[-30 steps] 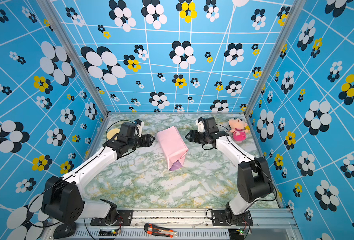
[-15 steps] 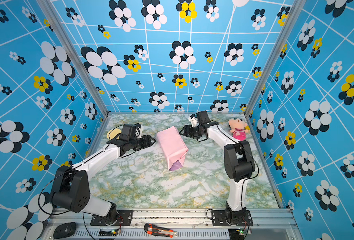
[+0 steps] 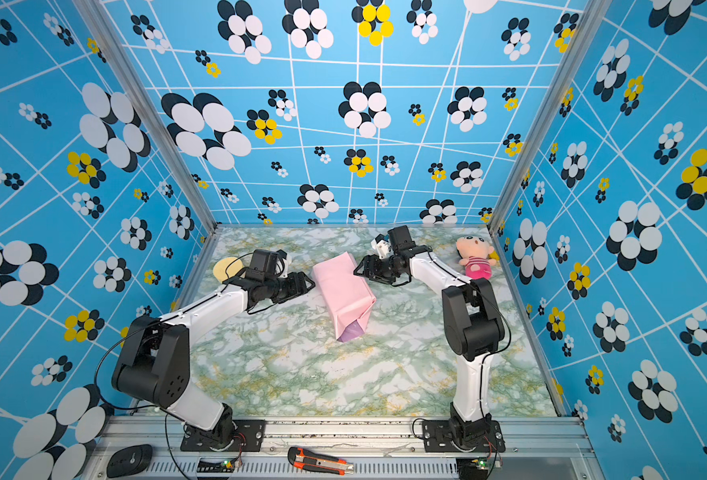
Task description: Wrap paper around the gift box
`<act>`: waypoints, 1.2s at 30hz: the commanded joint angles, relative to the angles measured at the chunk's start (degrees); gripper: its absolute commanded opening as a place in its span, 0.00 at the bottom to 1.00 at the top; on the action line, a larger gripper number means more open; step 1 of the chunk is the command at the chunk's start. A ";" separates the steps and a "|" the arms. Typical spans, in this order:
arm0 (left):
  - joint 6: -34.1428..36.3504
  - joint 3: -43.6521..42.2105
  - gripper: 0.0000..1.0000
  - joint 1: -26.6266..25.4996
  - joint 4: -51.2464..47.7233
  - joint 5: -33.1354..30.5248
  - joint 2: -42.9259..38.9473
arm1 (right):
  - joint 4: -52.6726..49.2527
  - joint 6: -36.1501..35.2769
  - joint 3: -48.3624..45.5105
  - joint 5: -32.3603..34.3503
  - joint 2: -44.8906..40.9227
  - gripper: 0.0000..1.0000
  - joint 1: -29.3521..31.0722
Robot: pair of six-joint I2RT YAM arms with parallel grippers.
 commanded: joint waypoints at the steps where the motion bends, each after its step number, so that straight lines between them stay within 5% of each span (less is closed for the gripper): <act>1: -0.70 2.27 0.74 -0.57 1.91 1.96 1.66 | -1.73 0.49 0.36 -0.70 -0.02 0.71 0.68; 18: -0.69 11.50 0.71 -7.74 5.34 6.26 13.18 | 3.63 6.16 -14.77 0.95 -9.85 0.59 3.15; 25: 2.24 18.44 0.71 -12.23 2.41 6.39 18.17 | 4.85 10.23 -25.58 6.03 -19.64 0.69 3.29; 30: 2.97 17.37 0.72 -12.24 1.54 3.29 15.58 | -0.65 9.41 -26.29 12.20 -22.91 0.72 1.89; 36: 2.79 10.85 0.73 -9.50 1.91 1.61 9.51 | -1.51 10.04 -21.32 9.74 -18.60 0.73 2.02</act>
